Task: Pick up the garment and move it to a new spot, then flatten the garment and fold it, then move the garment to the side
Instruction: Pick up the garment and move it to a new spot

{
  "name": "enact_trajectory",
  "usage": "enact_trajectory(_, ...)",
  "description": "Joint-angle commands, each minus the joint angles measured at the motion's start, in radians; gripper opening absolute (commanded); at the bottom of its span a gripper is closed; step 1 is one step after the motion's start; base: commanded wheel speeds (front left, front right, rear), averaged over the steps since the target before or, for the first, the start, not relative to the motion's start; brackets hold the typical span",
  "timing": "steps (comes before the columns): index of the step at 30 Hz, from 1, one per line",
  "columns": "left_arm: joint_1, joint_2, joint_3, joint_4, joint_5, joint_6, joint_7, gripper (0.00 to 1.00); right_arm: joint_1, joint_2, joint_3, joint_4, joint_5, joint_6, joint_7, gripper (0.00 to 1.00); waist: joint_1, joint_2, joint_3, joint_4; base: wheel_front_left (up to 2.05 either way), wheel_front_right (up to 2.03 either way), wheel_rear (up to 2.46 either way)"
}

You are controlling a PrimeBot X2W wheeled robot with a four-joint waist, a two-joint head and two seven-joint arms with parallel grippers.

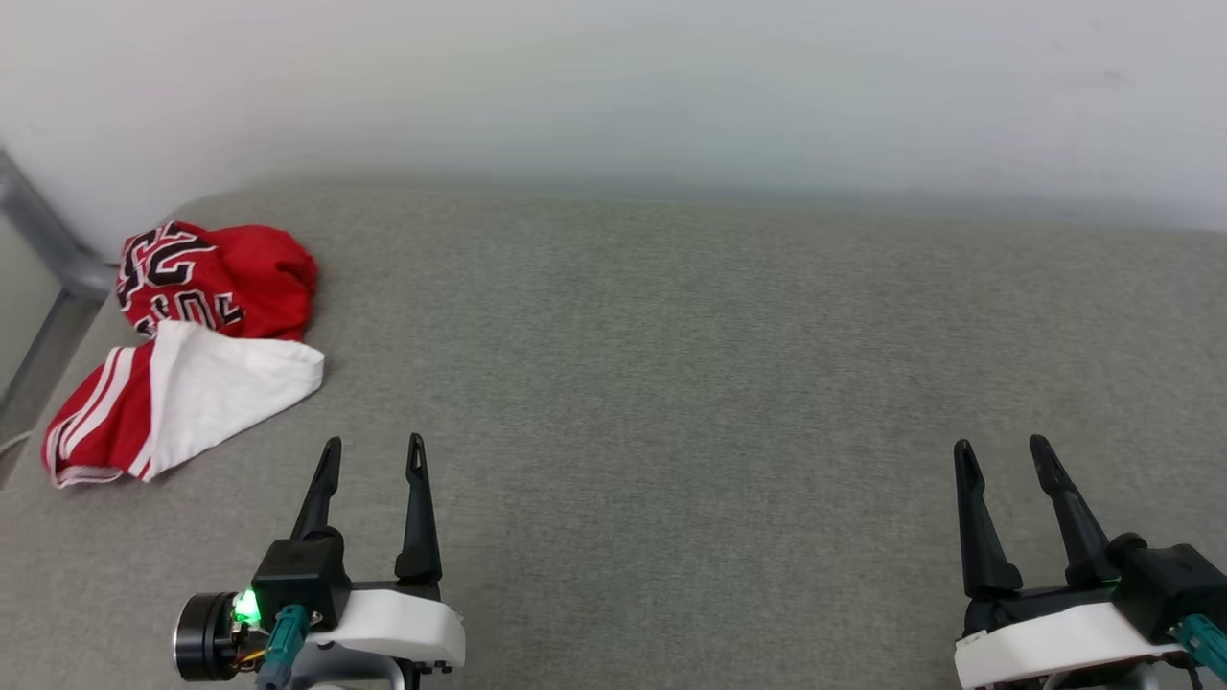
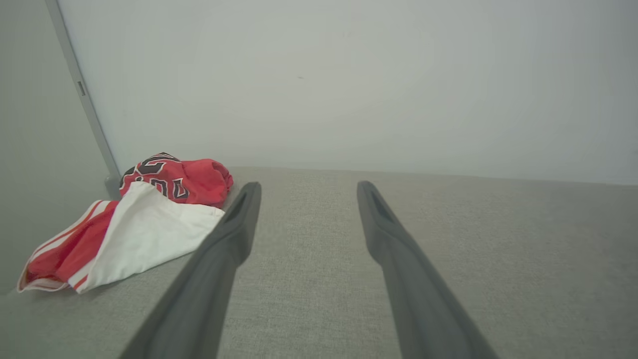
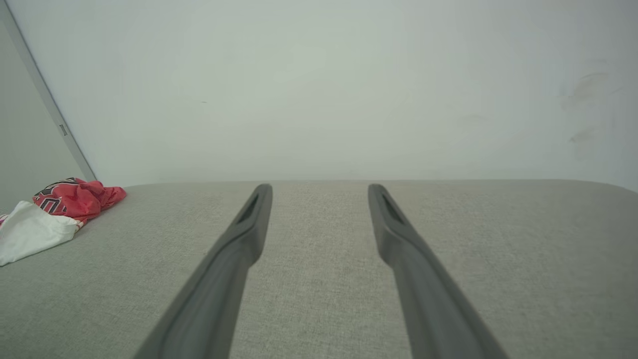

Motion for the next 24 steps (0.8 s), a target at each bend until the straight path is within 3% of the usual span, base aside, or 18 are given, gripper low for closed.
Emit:
enact_trajectory(1,-0.01,0.0,0.007,0.0,0.002,0.0,-0.003,1.0,-0.006,0.0,0.005,-0.003,-0.006,-0.001,-0.003,1.0,0.0,0.0,0.004,0.023,0.0,0.0,0.0)
enact_trajectory(24,-0.012,0.0,0.044,0.007,-0.035,-0.004,-0.003,1.0,-0.013,0.0,0.062,-0.005,-0.027,-0.001,-0.003,1.0,0.0,0.0,0.024,0.289,0.0,0.0,0.0)
